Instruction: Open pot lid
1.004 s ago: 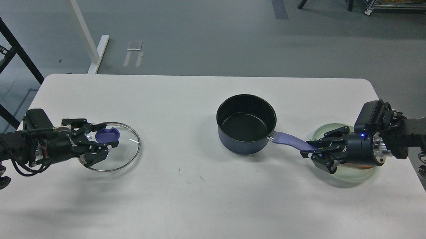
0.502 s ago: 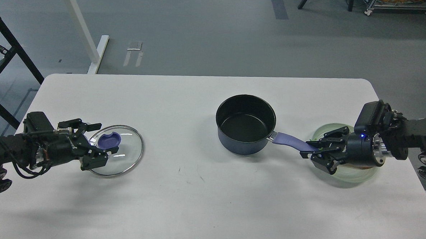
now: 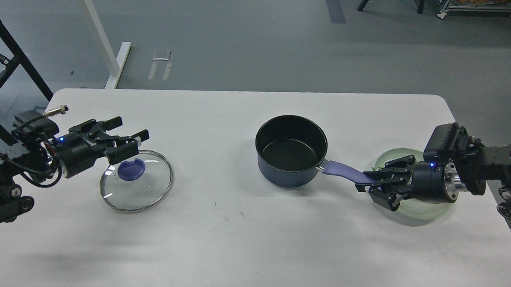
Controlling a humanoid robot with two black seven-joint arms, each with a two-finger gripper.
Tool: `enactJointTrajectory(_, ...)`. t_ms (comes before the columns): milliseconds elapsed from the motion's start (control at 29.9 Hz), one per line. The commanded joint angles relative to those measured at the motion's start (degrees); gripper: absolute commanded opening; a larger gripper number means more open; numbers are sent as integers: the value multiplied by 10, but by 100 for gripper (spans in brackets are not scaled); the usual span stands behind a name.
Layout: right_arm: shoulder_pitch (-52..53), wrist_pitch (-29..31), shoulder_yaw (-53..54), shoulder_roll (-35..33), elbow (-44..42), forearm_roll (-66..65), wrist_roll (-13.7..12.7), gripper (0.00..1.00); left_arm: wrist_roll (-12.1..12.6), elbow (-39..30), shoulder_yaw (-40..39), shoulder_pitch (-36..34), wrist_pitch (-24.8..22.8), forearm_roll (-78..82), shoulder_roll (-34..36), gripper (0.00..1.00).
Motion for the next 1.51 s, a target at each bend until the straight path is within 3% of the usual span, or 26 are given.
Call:
enactJointTrajectory(0, -3, 1, 0, 0, 0, 0, 0, 38, 0, -18, -16, -7, -26, -85, 0, 99)
enactJointTrajectory(167, -6, 1, 0, 0, 0, 1, 0, 40, 0, -35, -58, -17, -118, -306, 0, 99)
enactJointTrajectory(234, -7, 1, 0, -1, 0, 4, 0, 47, 0, -38, -80, -17, -157, -391, 1, 99)
enactJointTrajectory(335, -7, 1, 1, -3, 1, 12, 0, 67, 0, -38, -126, -16, -212, -495, 2, 99)
enactJointTrajectory(535, 3, 0, 5, -33, 25, 50, 0, 97, 0, -38, -169, -13, -309, -657, 3, 99)
enactJointTrajectory(703, 8, 0, 48, -67, 40, 156, 0, 98, 0, -36, -187, -12, -313, -688, -4, 99)
enactJointTrajectory(970, -28, -2, 130, -89, 37, 565, 0, 98, 0, -35, -240, -5, -318, -733, -28, 99)
enactJointTrajectory(1104, -43, -2, 143, -85, 36, 760, 0, 98, 24, -31, -241, 6, -319, -771, -42, 99)
enactJointTrajectory(1238, -63, 1, 148, -72, 30, 919, 0, 99, 24, -21, -242, 9, -324, -773, -65, 99)
enactJointTrajectory(1372, -98, 20, 157, -47, 24, 1025, 0, 99, 26, -17, -288, 48, -362, -776, -107, 99)
enactJointTrajectory(1472, -139, 64, 189, -22, 8, 1045, 0, 99, 57, -14, -323, 84, -371, -775, -141, 99)
